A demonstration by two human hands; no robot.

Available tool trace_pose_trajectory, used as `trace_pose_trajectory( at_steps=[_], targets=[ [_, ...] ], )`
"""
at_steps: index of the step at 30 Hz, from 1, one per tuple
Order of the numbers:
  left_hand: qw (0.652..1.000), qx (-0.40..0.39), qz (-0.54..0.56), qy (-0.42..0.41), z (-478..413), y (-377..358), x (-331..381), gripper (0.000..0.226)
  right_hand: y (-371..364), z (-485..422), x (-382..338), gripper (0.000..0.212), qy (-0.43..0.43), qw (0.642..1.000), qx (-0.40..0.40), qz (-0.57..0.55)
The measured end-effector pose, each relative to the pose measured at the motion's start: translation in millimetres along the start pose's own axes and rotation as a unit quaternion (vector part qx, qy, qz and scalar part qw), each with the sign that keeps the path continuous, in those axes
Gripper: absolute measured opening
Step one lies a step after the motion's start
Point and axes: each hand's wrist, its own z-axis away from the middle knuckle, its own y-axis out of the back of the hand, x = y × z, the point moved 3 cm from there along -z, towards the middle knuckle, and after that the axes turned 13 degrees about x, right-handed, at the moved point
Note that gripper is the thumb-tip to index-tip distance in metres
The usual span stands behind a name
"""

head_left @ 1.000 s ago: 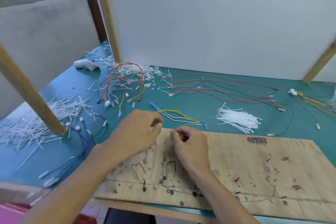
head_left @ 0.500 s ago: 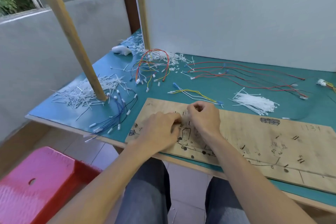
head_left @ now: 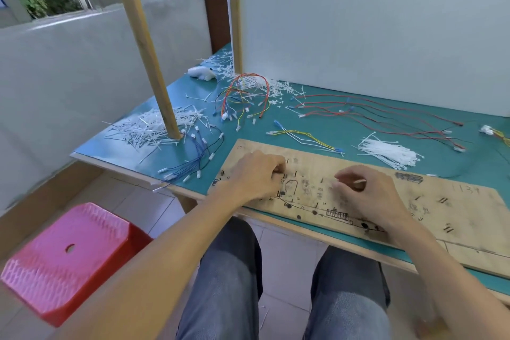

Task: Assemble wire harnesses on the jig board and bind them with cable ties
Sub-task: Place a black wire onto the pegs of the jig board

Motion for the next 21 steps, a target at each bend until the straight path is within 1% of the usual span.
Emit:
trace_pose_trajectory(
  at_steps=[2,3,4,5,6,7,8,9,11,13,14,17,21],
  targets=[
    [0.999,-0.033,0.026,-0.019,-0.4,4.2,-2.0,0.032,6.1,5.2,8.5,0.01,-0.017,0.999,0.011,-0.05],
    [0.997,-0.035,0.062,-0.023,-0.5,8.1,-4.0,0.031,6.4,6.3,10.1,0.01,-0.011,0.998,0.016,-0.058],
    [0.994,-0.003,0.104,-0.012,-1.9,14.5,-8.5,0.028,5.1,7.1,10.6,0.01,0.0,0.998,0.015,-0.061],
    [0.988,0.072,0.138,0.017,-3.6,23.3,-17.3,0.024,3.1,7.6,10.3,0.011,0.011,0.998,0.012,-0.061],
    [0.973,0.173,0.142,0.059,-5.4,33.9,-31.5,0.02,1.1,6.9,9.6,0.011,0.021,0.998,0.01,-0.06],
    [0.953,0.258,0.119,0.105,-5.4,43.6,-48.0,0.017,-0.2,5.8,9.9,0.012,0.028,0.998,0.011,-0.059],
    [0.939,0.298,0.082,0.151,-5.7,50.4,-65.5,0.015,-0.8,4.5,11.0,0.012,0.031,0.998,0.012,-0.058],
    [0.936,0.29,0.045,0.193,-7.2,53.9,-83.8,0.013,-1.5,3.8,12.3,0.012,0.031,0.998,0.012,-0.059],
    [0.945,0.195,-0.015,0.262,-11.8,52.5,-113.0,0.008,-2.4,3.8,14.7,0.012,0.03,0.997,0.01,-0.068],
    [0.95,0.112,-0.055,0.286,-14.6,47.5,-129.7,0.003,-2.4,3.5,15.6,0.013,0.033,0.996,0.009,-0.08],
    [0.951,0.094,-0.07,0.287,-15.6,44.9,-134.2,0.006,-2.6,3.3,16.0,0.014,0.037,0.996,0.01,-0.085],
    [0.949,0.083,-0.084,0.291,-19.7,39.2,-144.2,0.004,-4.5,3.1,17.5,0.015,0.041,0.995,0.011,-0.091],
    [0.95,0.098,-0.099,0.279,-25.6,36.6,-154.3,0.007,-4.3,1.8,18.3,0.014,0.041,0.995,0.013,-0.091]
  ],
)
